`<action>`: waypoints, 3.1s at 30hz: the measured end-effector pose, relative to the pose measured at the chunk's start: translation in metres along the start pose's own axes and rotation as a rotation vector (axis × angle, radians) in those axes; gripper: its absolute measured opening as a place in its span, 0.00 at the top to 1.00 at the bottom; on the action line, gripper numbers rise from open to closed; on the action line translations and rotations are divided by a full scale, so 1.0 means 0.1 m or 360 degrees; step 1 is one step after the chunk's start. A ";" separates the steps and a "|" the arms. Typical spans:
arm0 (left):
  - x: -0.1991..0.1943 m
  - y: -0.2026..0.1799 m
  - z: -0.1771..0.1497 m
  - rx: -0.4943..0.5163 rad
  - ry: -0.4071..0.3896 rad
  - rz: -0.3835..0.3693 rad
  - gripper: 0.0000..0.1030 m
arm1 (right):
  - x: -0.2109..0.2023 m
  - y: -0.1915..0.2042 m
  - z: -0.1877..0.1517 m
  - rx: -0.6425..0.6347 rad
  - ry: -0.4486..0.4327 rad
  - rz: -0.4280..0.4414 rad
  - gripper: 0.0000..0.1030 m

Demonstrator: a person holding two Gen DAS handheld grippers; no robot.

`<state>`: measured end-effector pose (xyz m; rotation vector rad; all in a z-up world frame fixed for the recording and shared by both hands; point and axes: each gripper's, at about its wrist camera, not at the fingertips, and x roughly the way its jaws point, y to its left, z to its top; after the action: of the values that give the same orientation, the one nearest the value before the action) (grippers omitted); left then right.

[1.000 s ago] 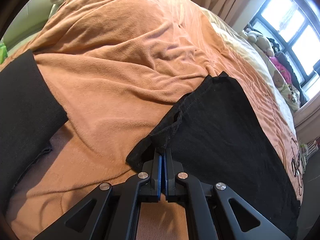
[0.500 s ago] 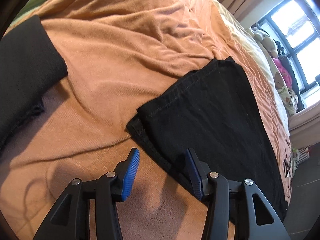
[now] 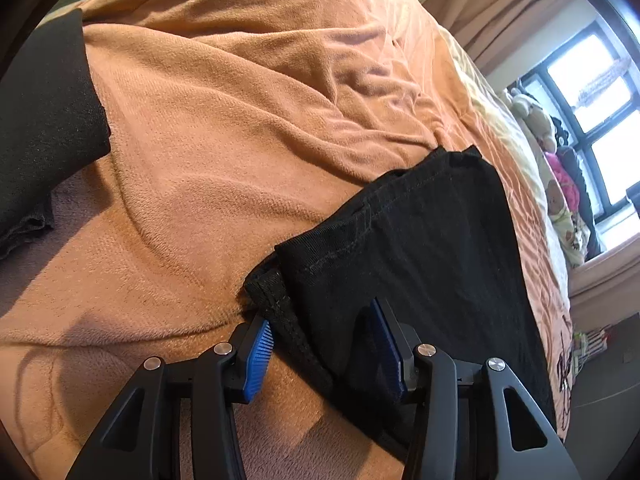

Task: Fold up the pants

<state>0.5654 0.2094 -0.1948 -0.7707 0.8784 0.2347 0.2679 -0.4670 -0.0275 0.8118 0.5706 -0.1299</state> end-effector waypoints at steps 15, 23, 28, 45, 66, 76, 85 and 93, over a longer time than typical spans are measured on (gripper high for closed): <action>-0.12 -0.04 0.14 -0.0028 -0.0091 -0.0084 0.94 | 0.30 -0.19 0.28 0.0114 -0.0138 0.0178 0.82; -0.63 -0.34 0.26 0.0060 -0.0200 -0.0186 0.96 | -0.10 0.11 0.33 -0.0013 -0.0252 0.0241 0.91; -0.96 -0.44 0.27 0.0084 -0.0250 -0.0230 0.96 | -0.35 0.19 0.31 -0.0064 -0.0282 0.0288 0.91; -2.01 0.35 -0.16 -0.0019 -0.0294 -0.0226 0.96 | -0.92 -0.25 0.08 -0.0086 -0.0230 0.0415 0.91; -2.53 1.35 -0.97 -0.0155 -0.0249 -0.0194 0.96 | -1.32 -0.70 -0.21 0.0030 -0.0199 0.0414 0.91; -2.30 1.51 -1.00 -0.0199 -0.0191 -0.0130 0.95 | -1.18 -0.81 -0.30 0.0112 -0.0151 0.0343 0.91; -2.04 1.79 -1.17 -0.0247 -0.0063 -0.0015 0.84 | -0.99 -0.95 -0.44 0.0217 -0.0029 0.0179 0.84; -2.33 1.82 -1.19 -0.0183 -0.0065 0.0095 0.50 | -1.50 -0.53 -0.43 0.0019 -0.0058 -0.0037 0.49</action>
<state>0.2578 0.2836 -0.1562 -0.8439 0.8558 0.3550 0.1058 -0.4878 -0.0061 0.8131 0.5453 -0.1691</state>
